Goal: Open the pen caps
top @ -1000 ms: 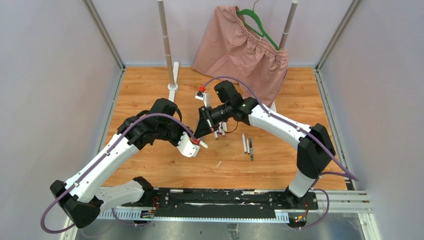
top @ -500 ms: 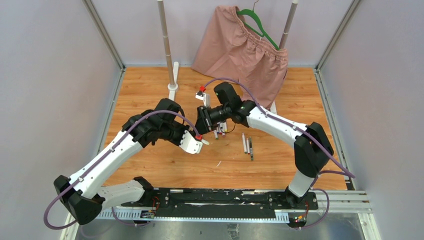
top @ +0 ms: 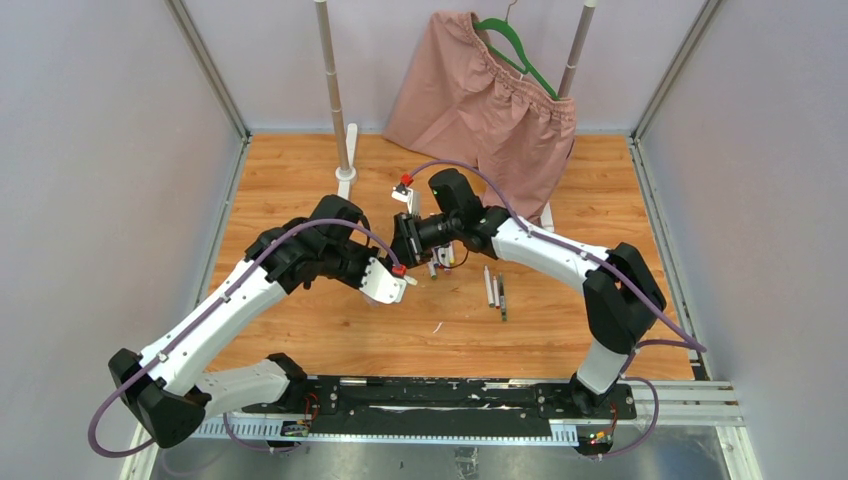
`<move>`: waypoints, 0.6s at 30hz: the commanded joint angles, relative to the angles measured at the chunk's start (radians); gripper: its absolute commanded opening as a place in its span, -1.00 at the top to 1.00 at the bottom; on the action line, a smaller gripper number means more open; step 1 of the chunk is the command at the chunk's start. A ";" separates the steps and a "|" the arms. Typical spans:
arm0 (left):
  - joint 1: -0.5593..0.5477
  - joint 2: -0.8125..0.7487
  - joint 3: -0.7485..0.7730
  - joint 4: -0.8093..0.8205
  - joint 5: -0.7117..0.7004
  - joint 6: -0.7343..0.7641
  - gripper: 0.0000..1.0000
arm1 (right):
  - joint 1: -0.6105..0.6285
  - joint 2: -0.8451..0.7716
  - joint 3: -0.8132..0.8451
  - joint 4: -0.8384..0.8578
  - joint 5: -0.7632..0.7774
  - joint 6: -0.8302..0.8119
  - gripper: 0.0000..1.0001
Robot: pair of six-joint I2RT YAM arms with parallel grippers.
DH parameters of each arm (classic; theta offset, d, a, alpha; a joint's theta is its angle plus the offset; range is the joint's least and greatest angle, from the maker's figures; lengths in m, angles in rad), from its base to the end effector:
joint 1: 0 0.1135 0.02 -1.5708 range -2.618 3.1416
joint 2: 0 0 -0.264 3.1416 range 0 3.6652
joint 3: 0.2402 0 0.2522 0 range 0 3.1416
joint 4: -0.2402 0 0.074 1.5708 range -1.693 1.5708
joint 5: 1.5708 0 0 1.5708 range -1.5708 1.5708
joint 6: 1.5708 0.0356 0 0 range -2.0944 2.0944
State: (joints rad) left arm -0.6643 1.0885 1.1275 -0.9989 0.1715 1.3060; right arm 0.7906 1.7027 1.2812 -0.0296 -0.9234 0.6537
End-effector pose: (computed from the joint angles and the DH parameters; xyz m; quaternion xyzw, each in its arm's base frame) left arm 0.1557 -0.1297 0.3275 0.8061 0.5037 0.0170 0.3101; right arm 0.2532 0.2963 0.2881 -0.2879 0.7407 0.5975 0.1073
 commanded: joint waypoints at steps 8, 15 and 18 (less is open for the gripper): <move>-0.008 0.009 0.037 0.025 -0.065 0.011 1.00 | 0.000 -0.022 -0.039 0.016 -0.001 0.020 1.00; 0.013 -0.014 -0.075 0.131 -0.196 0.101 1.00 | -0.041 -0.088 -0.114 -0.060 0.017 -0.019 1.00; 0.059 0.006 -0.084 0.174 -0.203 0.109 1.00 | -0.045 -0.121 -0.154 -0.099 0.029 -0.044 1.00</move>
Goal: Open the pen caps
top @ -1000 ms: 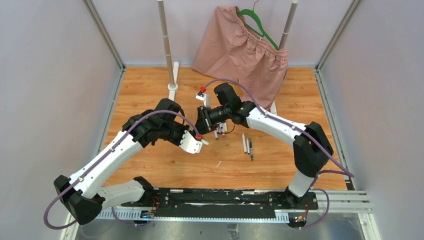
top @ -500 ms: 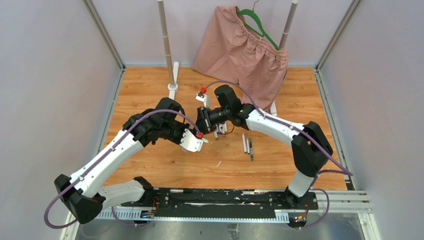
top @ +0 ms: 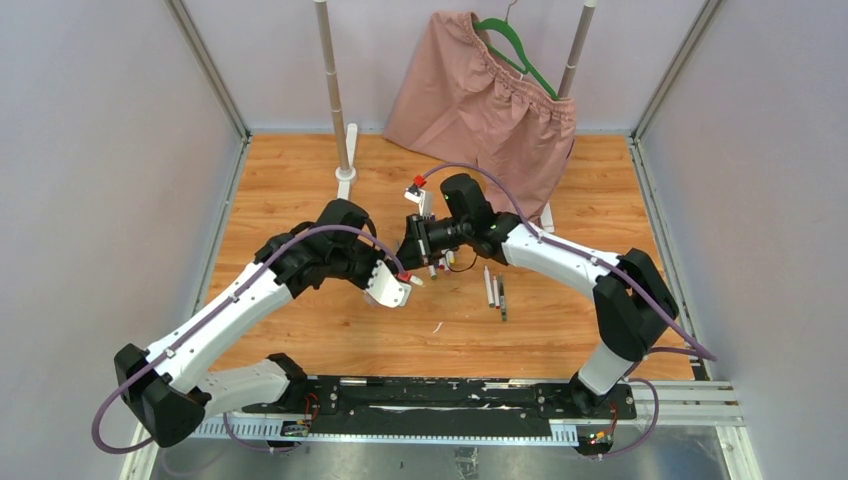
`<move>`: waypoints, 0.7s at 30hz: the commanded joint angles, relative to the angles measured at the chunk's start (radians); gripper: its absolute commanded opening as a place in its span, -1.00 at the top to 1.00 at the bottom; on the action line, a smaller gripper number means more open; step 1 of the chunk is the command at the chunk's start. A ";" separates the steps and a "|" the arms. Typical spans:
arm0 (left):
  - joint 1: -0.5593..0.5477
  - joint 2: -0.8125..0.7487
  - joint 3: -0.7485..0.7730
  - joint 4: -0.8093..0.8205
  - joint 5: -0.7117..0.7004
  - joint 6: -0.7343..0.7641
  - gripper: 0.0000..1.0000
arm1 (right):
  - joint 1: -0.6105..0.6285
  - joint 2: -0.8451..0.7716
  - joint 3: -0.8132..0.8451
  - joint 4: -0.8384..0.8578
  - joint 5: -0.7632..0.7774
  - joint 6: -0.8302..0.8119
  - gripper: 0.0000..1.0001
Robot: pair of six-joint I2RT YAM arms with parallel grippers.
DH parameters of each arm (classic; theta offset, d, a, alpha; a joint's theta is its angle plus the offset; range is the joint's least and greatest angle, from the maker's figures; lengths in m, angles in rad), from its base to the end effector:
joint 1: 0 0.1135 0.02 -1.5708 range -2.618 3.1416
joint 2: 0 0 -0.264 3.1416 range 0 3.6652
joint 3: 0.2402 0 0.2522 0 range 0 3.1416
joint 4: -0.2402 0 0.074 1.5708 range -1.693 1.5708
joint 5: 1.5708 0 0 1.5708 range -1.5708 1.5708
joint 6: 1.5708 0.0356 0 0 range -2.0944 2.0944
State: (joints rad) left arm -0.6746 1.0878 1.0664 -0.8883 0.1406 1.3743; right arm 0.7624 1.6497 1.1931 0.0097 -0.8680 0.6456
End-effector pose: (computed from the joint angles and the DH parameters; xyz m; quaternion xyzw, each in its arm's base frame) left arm 0.1614 -0.1355 0.3158 0.8180 0.4707 0.0486 0.3269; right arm 0.2522 0.2784 0.2806 -0.2685 0.7534 0.5842 0.1382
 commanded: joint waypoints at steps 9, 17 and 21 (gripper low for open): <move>0.223 0.102 -0.018 0.127 -0.199 0.120 1.00 | -0.019 -0.208 -0.168 -0.309 0.072 -0.154 1.00; 0.239 0.151 -0.041 0.165 -0.218 0.076 1.00 | -0.028 -0.282 -0.190 -0.426 0.265 -0.229 1.00; 0.239 0.210 -0.027 0.167 -0.130 -0.113 1.00 | -0.027 -0.305 -0.212 -0.463 0.675 -0.251 1.00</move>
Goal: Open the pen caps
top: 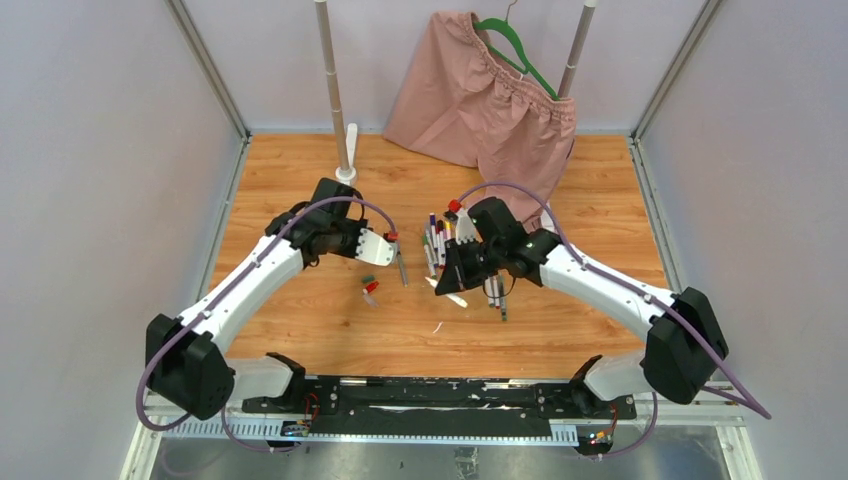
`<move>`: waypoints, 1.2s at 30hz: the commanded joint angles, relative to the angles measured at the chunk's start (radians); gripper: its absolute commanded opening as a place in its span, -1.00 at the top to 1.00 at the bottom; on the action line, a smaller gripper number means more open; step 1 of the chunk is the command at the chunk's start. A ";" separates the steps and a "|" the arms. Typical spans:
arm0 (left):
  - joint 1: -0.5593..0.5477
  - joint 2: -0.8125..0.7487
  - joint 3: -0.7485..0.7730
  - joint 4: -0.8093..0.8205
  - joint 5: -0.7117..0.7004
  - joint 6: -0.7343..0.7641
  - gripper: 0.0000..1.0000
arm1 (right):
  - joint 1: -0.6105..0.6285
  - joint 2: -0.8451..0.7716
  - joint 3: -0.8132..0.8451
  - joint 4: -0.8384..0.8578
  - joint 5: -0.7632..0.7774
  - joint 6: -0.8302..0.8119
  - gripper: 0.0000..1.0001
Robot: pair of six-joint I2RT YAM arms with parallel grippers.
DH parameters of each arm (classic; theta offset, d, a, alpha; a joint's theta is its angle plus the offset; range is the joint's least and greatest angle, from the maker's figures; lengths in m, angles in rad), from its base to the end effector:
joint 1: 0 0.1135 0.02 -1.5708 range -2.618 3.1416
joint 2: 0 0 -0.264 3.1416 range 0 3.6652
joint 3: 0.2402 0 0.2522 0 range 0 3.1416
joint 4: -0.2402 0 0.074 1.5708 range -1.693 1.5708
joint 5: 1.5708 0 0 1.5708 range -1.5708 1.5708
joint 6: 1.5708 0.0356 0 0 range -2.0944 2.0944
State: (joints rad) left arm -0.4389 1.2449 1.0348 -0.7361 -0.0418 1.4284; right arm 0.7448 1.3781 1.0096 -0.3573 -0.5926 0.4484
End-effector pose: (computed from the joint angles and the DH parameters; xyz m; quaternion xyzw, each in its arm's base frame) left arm 0.2284 -0.1056 0.2823 0.7609 0.5712 0.1634 0.2609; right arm 0.2049 0.2159 0.2716 -0.2472 0.8451 0.4406 0.1748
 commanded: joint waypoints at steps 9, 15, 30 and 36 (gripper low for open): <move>0.003 0.252 0.014 0.088 0.194 -0.532 1.00 | -0.002 0.110 -0.092 0.044 0.858 0.023 1.00; 0.003 0.341 0.021 0.144 0.212 -0.668 1.00 | 0.001 0.234 -0.094 0.120 0.887 0.040 1.00; 0.006 0.452 -0.002 0.167 0.255 -0.736 0.76 | 0.018 0.260 -0.159 0.189 0.963 0.093 0.52; 0.006 0.433 -0.006 0.158 0.257 -0.729 0.40 | 0.019 0.210 -0.172 0.177 0.954 0.086 0.35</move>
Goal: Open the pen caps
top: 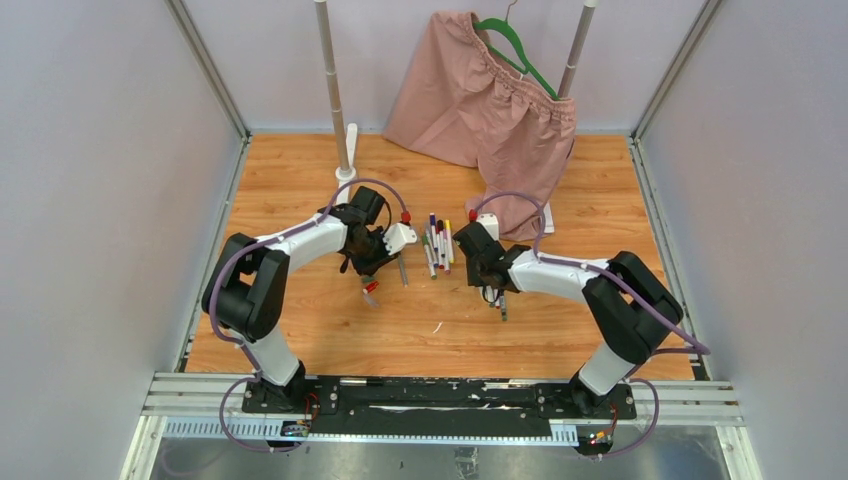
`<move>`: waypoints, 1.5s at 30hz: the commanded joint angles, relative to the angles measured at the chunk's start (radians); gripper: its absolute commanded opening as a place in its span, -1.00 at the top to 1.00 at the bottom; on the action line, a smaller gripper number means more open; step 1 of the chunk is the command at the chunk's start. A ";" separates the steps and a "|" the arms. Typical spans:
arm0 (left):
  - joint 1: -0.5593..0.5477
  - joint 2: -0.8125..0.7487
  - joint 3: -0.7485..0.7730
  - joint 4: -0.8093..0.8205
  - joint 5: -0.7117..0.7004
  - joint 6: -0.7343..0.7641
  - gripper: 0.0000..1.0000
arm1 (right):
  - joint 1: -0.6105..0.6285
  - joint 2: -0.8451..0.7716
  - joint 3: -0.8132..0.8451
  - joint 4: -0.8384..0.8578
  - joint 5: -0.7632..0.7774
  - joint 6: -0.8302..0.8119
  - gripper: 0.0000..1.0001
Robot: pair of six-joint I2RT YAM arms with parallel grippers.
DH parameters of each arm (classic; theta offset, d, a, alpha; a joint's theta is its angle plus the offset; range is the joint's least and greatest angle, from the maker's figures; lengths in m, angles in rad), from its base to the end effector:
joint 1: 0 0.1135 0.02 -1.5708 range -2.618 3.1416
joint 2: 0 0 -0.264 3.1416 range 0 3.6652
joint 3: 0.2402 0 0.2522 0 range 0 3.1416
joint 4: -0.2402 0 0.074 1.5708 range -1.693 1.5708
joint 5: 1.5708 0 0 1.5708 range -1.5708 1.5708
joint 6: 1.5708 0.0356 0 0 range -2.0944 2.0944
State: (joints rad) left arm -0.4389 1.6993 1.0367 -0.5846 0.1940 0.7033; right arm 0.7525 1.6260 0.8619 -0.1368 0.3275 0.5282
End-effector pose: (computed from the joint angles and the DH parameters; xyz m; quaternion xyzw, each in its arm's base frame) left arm 0.2854 -0.1416 0.1687 0.5441 0.8180 -0.0736 0.1715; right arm 0.2413 0.2102 0.1665 -0.0510 0.9319 0.0703 0.3521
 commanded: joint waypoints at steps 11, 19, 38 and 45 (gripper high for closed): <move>0.041 -0.086 0.094 -0.132 0.100 -0.016 0.18 | 0.056 -0.136 0.057 -0.078 0.084 -0.047 0.26; 0.188 -0.292 0.149 -0.211 0.195 -0.045 -0.37 | 0.161 0.002 0.280 -0.069 -0.003 -0.088 0.09; 0.319 -0.559 0.143 -0.222 0.055 -0.066 -1.00 | 0.229 0.476 0.669 -0.128 -0.056 -0.160 0.16; 0.319 -0.560 0.147 -0.221 0.071 -0.065 -1.00 | 0.231 0.501 0.642 -0.130 -0.022 -0.164 0.27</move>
State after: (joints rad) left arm -0.1265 1.1385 1.1809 -0.8093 0.2615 0.6334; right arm 0.9699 2.1014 1.5066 -0.2340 0.2623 0.3763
